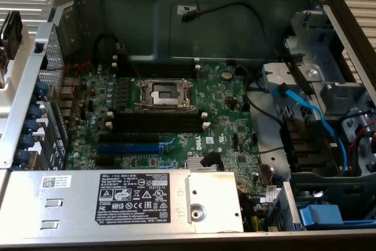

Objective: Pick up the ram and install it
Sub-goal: 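Pick up the ram and move it above insertion slot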

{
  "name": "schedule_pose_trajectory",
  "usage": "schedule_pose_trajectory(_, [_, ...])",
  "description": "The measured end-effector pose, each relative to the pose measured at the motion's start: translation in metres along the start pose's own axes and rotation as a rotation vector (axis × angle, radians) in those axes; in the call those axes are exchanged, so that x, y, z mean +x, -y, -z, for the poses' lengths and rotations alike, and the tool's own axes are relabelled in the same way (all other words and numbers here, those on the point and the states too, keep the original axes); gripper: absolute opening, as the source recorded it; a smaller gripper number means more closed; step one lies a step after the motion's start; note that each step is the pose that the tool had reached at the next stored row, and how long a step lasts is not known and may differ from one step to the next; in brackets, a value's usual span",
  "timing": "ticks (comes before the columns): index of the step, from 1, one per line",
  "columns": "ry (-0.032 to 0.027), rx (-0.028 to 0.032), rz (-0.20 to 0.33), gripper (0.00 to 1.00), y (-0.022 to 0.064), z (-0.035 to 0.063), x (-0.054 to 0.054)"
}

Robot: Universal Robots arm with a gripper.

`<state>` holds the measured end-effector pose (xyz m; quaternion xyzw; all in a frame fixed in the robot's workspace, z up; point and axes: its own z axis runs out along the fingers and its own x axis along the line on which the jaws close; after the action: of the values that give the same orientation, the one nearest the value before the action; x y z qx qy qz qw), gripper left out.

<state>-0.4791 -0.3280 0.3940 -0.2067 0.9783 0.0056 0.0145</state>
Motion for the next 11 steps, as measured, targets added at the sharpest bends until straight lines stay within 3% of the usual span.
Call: schedule_pose_trajectory(11, [-0.0009,-0.0061,0.2,0.1,0.0,0.0,0.0])
